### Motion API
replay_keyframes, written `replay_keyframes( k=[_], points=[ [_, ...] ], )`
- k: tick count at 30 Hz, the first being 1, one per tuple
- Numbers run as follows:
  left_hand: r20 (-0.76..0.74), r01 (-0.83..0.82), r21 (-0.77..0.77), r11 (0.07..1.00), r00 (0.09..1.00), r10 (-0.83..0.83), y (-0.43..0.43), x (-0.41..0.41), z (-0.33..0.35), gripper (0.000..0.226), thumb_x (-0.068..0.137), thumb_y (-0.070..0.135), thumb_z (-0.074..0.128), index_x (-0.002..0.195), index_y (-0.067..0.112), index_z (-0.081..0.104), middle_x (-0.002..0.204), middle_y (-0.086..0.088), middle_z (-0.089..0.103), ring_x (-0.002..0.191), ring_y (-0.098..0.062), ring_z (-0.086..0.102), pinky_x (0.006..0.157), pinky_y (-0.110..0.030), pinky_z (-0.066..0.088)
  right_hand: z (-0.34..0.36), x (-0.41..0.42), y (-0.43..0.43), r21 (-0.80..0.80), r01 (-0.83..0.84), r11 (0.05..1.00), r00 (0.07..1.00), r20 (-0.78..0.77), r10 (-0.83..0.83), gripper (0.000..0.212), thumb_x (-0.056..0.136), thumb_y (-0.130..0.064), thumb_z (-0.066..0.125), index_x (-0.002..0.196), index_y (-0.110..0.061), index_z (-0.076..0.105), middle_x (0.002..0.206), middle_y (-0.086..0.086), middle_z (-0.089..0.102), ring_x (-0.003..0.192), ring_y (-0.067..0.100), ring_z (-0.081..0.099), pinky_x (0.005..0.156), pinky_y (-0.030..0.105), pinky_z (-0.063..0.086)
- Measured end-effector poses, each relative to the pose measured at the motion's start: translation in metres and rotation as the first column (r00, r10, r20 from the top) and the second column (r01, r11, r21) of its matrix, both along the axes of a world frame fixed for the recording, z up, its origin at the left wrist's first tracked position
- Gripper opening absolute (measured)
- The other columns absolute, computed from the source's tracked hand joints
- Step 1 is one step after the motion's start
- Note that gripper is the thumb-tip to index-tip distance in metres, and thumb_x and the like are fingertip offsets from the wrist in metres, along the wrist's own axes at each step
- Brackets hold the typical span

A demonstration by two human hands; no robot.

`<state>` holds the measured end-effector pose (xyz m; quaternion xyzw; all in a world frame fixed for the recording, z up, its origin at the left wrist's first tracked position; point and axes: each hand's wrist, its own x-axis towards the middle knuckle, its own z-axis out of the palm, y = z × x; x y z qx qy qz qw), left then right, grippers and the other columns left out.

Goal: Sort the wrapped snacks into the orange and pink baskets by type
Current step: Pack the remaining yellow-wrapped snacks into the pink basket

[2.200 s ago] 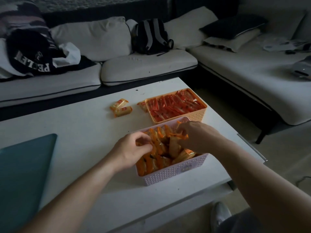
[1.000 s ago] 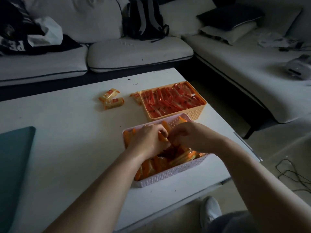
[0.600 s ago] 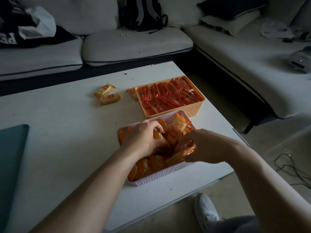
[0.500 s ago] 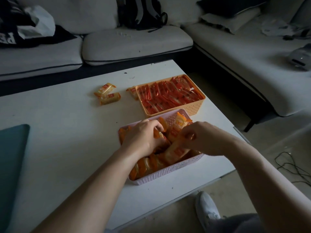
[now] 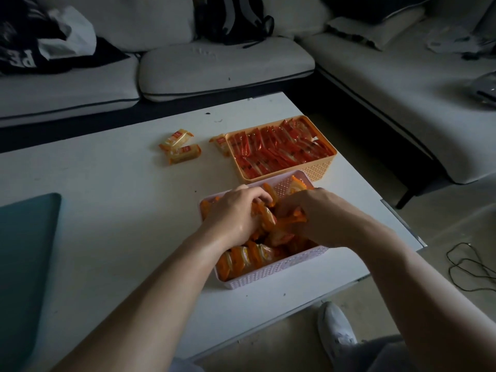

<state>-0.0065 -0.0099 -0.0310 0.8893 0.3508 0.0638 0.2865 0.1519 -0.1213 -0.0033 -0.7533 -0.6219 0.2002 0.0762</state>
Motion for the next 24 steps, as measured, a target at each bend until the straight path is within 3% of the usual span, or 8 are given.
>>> replay_keyframes(
  k=[2,3,9,13,15,18,22,24],
  points=[
    [-0.046,0.057,-0.006,0.998,0.997,-0.058,0.0,0.0,-0.003,0.045,0.086,0.007,0.067,0.115,0.041,0.068,0.135,0.008,0.057,0.12,-0.017,0.057,0.092,-0.033,0.051,0.002,0.001,-0.002,0.009,-0.061,0.998,0.997,-0.046,0.061,0.029,0.093,-0.023,0.07,0.12,-0.034,0.069,0.117,-0.015,0.062,0.093,0.003,0.059,0.065,0.012,0.049],
    [-0.06,0.065,0.0,0.998,0.996,-0.065,-0.001,0.001,-0.004,0.046,0.085,0.005,0.068,0.114,0.041,0.069,0.137,0.008,0.056,0.123,-0.018,0.056,0.093,-0.037,0.052,0.001,0.002,-0.002,0.024,-0.081,0.996,0.995,-0.05,0.082,0.031,0.092,-0.019,0.072,0.119,-0.034,0.07,0.122,-0.014,0.061,0.1,0.004,0.059,0.071,0.015,0.052],
    [-0.015,0.022,0.0,1.0,1.0,-0.022,-0.001,0.006,0.0,0.036,0.085,0.012,0.069,0.109,0.038,0.071,0.137,0.008,0.058,0.111,-0.018,0.061,0.091,-0.038,0.053,0.006,0.004,-0.003,0.195,-0.046,0.98,0.999,0.029,0.041,0.023,0.089,-0.023,0.071,0.11,-0.032,0.073,0.123,-0.012,0.055,0.104,0.006,0.05,0.083,0.024,0.054],
    [0.014,0.061,-0.021,0.998,0.998,-0.061,-0.001,0.005,-0.001,0.032,0.087,0.017,0.067,0.113,0.036,0.071,0.131,0.006,0.061,0.113,-0.019,0.06,0.091,-0.033,0.049,-0.003,-0.006,-0.004,0.072,-0.127,0.989,0.992,0.012,0.126,0.024,0.095,-0.021,0.065,0.114,-0.032,0.072,0.125,-0.016,0.053,0.105,0.005,0.051,0.083,0.015,0.045],
    [0.027,0.065,-0.016,0.998,0.998,-0.065,-0.002,0.006,-0.002,0.032,0.088,0.02,0.069,0.117,0.034,0.069,0.127,0.006,0.064,0.113,-0.017,0.06,0.091,-0.031,0.047,-0.013,-0.011,-0.001,0.041,-0.097,0.994,0.995,-0.02,0.098,0.025,0.096,-0.017,0.063,0.116,-0.031,0.07,0.127,-0.01,0.056,0.104,0.009,0.055,0.078,0.014,0.047],
    [0.085,0.061,-0.108,0.992,0.995,-0.052,-0.006,0.008,-0.004,0.042,0.082,0.025,0.077,0.12,0.033,0.062,0.118,0.009,0.068,0.11,-0.015,0.063,0.093,-0.037,0.051,-0.016,-0.008,0.002,0.148,0.025,0.989,0.999,-0.051,-0.017,0.036,0.094,-0.013,0.068,0.127,-0.024,0.061,0.111,-0.009,0.059,0.084,0.005,0.057,0.055,0.007,0.043],
    [0.124,0.133,-0.204,0.97,0.986,-0.109,-0.013,0.012,-0.011,0.053,0.083,0.03,0.08,0.131,0.035,0.057,0.12,0.013,0.067,0.111,-0.009,0.062,0.095,-0.035,0.053,-0.011,-0.003,-0.004,0.2,0.107,0.974,0.987,-0.142,-0.079,0.037,0.088,-0.008,0.073,0.119,-0.019,0.057,0.09,-0.017,0.046,0.066,-0.005,0.045,0.057,0.0,0.04],
    [0.104,0.15,-0.166,0.975,0.985,-0.134,-0.014,0.014,-0.014,0.045,0.086,0.038,0.077,0.127,0.038,0.06,0.12,0.014,0.067,0.112,-0.009,0.062,0.095,-0.038,0.053,-0.01,0.004,-0.005,0.176,0.102,0.979,0.991,-0.098,-0.085,0.024,0.089,-0.01,0.072,0.103,-0.024,0.058,0.086,-0.018,0.054,0.066,-0.001,0.051,0.054,0.008,0.045]
  ],
)
